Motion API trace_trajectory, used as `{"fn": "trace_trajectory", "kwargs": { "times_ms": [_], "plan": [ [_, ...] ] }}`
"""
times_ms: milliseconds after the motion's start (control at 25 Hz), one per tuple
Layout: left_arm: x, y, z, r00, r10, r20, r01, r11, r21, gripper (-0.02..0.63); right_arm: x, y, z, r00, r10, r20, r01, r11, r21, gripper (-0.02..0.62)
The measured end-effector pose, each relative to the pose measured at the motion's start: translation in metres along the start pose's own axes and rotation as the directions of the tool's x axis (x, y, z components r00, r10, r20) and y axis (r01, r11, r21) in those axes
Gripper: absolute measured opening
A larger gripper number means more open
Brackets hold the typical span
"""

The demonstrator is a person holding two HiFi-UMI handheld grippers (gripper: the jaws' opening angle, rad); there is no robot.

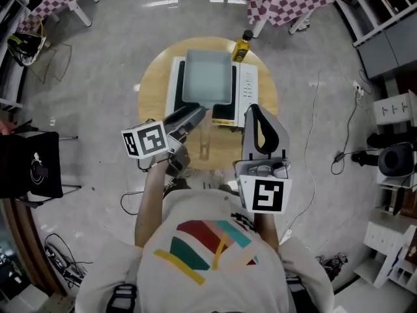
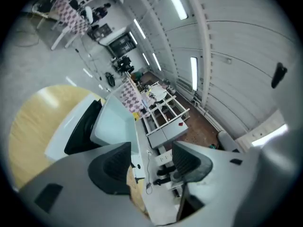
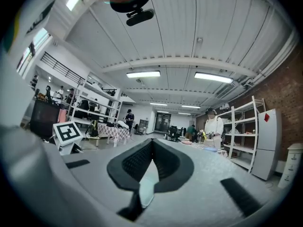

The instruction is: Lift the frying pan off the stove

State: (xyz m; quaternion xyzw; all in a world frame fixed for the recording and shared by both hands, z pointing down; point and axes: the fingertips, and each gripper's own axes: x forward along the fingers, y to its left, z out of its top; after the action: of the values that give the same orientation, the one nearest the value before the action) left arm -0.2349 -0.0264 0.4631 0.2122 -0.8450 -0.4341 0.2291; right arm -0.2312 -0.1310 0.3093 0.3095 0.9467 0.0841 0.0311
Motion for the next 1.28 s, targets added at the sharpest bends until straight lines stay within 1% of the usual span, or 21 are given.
{"fn": "trace_trajectory", "kwargs": {
  "times_ms": [40,120,240,400,480,520,560,600,680,720,880,960,1040,1120,1200,1280],
  "plan": [
    [0.004,0.008,-0.009,0.999,-0.012,-0.041,0.011,0.999,-0.041,0.247,-0.002,-0.002,-0.003,1.000,-0.009,-0.008,0.009,1.000,0.003,-0.002],
    [0.012,0.027,-0.022,0.995,-0.021,-0.095,0.010,0.994,-0.110,0.249,-0.004,-0.006,-0.009,0.999,-0.020,-0.031,0.021,1.000,0.008,-0.002],
    [0.019,0.049,-0.041,0.986,-0.040,-0.164,0.004,0.977,-0.214,0.249,-0.006,-0.005,-0.018,0.998,-0.010,-0.059,0.011,1.000,0.013,-0.002],
    [0.026,0.061,-0.066,0.967,-0.095,-0.235,0.012,0.943,-0.332,0.247,-0.010,-0.005,-0.022,0.998,-0.017,-0.060,0.017,1.000,0.007,-0.002],
    [0.029,0.061,-0.074,0.957,-0.148,-0.248,0.040,0.919,-0.392,0.247,-0.012,-0.006,-0.021,0.999,-0.027,-0.048,0.027,1.000,0.011,-0.002],
    [0.031,0.059,-0.078,0.951,-0.180,-0.252,0.060,0.905,-0.421,0.247,-0.014,-0.007,-0.023,0.998,-0.034,-0.060,0.035,0.999,0.011,-0.001],
    [0.033,0.055,-0.081,0.941,-0.216,-0.259,0.081,0.890,-0.450,0.245,-0.016,-0.009,-0.026,0.996,-0.043,-0.080,0.044,0.999,0.010,-0.002],
    [0.035,0.050,-0.085,0.927,-0.256,-0.274,0.099,0.872,-0.479,0.244,-0.018,-0.011,-0.030,0.994,-0.051,-0.097,0.052,0.999,0.009,-0.002],
    [0.037,0.039,-0.094,0.889,-0.334,-0.314,0.126,0.836,-0.534,0.242,-0.022,-0.015,-0.035,0.991,-0.063,-0.121,0.065,0.998,0.011,-0.002],
    [0.038,0.036,-0.098,0.871,-0.364,-0.329,0.136,0.823,-0.552,0.242,-0.025,-0.016,-0.039,0.989,-0.067,-0.134,0.070,0.997,0.014,-0.002],
    [0.042,0.032,-0.104,0.821,-0.446,-0.357,0.168,0.786,-0.595,0.212,-0.032,-0.017,-0.048,0.982,-0.081,-0.169,0.084,0.996,0.009,-0.001],
    [0.044,0.027,-0.107,0.789,-0.481,-0.383,0.186,0.780,-0.598,0.187,-0.034,-0.017,-0.051,0.980,-0.088,-0.178,0.090,0.996,0.001,-0.002],
    [0.047,0.021,-0.113,0.755,-0.502,-0.422,0.194,0.786,-0.587,0.161,-0.037,-0.018,-0.054,0.978,-0.097,-0.187,0.098,0.995,-0.005,-0.002],
    [0.049,0.016,-0.116,0.727,-0.517,-0.452,0.198,0.788,-0.583,0.106,-0.039,-0.019,-0.056,0.975,-0.104,-0.195,0.104,0.995,-0.010,-0.002],
    [0.051,0.013,-0.118,0.708,-0.530,-0.467,0.195,0.782,-0.591,0.071,-0.039,-0.019,-0.057,0.973,-0.107,-0.203,0.106,0.994,-0.012,-0.002],
    [0.052,0.012,-0.119,0.696,-0.537,-0.476,0.188,0.777,-0.601,0.035,-0.040,-0.018,-0.059,0.970,-0.109,-0.216,0.106,0.994,-0.022,-0.002]
  ]
}}
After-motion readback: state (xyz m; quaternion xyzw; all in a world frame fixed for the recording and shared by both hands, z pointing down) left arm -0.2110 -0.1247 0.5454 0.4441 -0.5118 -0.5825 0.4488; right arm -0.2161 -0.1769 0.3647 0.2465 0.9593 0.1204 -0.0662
